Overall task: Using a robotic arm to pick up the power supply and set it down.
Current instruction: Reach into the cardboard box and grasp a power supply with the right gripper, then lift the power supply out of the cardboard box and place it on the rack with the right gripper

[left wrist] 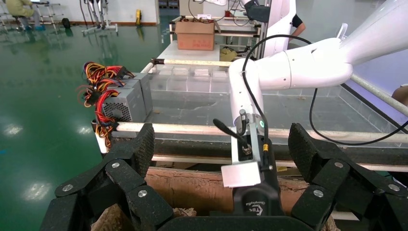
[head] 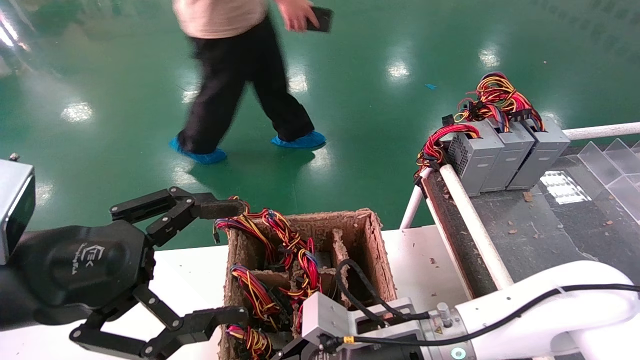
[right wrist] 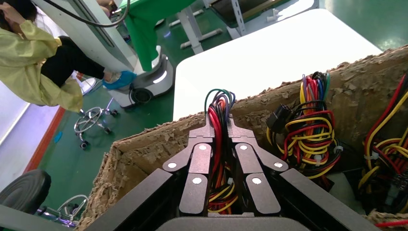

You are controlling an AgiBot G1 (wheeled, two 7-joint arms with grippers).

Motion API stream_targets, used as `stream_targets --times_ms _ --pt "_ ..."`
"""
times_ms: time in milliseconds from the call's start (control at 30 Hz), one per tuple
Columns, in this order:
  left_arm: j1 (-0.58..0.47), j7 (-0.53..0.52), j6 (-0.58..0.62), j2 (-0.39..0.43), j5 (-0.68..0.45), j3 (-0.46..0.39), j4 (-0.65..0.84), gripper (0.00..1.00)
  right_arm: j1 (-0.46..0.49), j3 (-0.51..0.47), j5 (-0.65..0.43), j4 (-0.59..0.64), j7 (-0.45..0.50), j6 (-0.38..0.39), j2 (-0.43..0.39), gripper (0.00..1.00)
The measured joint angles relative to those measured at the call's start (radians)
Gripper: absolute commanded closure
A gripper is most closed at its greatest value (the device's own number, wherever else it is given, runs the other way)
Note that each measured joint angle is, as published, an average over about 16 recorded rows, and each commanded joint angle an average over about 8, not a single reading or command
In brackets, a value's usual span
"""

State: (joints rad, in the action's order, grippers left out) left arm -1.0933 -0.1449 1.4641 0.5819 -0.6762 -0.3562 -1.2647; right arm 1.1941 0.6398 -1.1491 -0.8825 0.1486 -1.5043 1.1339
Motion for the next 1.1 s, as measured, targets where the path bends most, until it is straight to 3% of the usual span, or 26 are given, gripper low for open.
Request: stream_targets --times_ms 600,1100 --pt "0.0 0.0 0.0 0.0 0.0 0.0 0.0 0.0 -0.064 -0.195 0.258 -0.177 -0.031 0.014 -0.182 1.0" --pt "0.0 0.0 0.0 0.0 0.0 0.0 0.0 0.0 -0.099 -0.418 0.451 -0.288 -0.044 0.065 -0.45 1.0"
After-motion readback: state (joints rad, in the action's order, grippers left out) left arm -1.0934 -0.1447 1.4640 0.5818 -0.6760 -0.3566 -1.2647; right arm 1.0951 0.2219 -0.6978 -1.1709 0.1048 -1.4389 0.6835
